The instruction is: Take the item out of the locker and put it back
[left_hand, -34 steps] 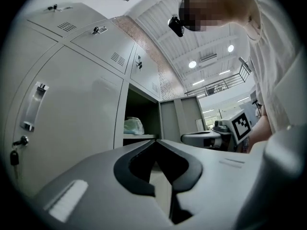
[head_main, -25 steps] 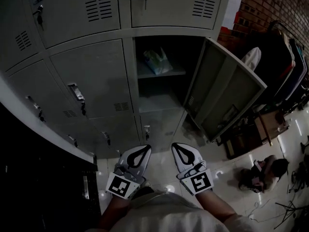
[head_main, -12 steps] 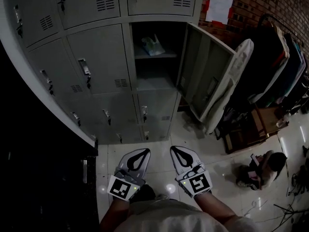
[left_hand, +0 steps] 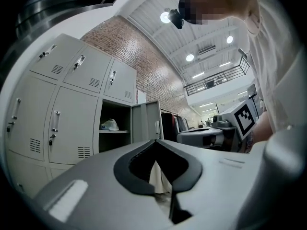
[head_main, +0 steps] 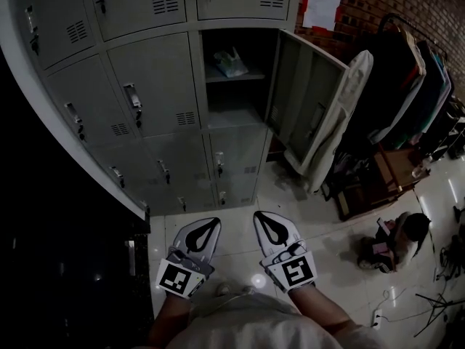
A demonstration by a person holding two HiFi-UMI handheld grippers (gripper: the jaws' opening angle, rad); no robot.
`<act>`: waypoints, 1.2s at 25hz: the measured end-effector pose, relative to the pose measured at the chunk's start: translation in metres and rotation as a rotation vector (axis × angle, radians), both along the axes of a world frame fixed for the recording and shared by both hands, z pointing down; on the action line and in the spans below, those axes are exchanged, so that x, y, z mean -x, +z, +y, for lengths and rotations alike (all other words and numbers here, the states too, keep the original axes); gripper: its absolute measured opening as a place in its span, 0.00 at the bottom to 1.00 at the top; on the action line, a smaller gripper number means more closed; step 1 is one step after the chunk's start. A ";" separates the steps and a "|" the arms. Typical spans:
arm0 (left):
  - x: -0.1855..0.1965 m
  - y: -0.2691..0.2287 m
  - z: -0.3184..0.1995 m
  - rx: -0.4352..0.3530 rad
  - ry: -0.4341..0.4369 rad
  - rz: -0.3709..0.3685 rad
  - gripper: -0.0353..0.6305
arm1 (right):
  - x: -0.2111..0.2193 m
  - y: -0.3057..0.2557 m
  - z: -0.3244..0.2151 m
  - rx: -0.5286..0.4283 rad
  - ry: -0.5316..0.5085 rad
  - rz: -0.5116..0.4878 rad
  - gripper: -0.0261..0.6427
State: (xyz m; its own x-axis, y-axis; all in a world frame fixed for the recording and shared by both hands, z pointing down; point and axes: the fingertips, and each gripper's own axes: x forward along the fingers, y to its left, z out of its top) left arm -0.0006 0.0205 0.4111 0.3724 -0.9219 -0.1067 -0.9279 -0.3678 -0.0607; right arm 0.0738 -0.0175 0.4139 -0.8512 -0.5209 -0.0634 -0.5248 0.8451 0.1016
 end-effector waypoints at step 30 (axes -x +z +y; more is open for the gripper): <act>0.023 -0.006 -0.005 -0.017 -0.028 0.028 0.06 | 0.015 -0.001 -0.016 0.046 0.021 0.012 0.04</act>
State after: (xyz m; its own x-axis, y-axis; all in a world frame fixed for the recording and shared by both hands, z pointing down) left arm -0.0238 0.0150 0.4054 0.3430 -0.9300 -0.1324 -0.9393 -0.3406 -0.0409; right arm 0.0591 -0.0339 0.4128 -0.8406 -0.5409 -0.0288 -0.5415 0.8379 0.0688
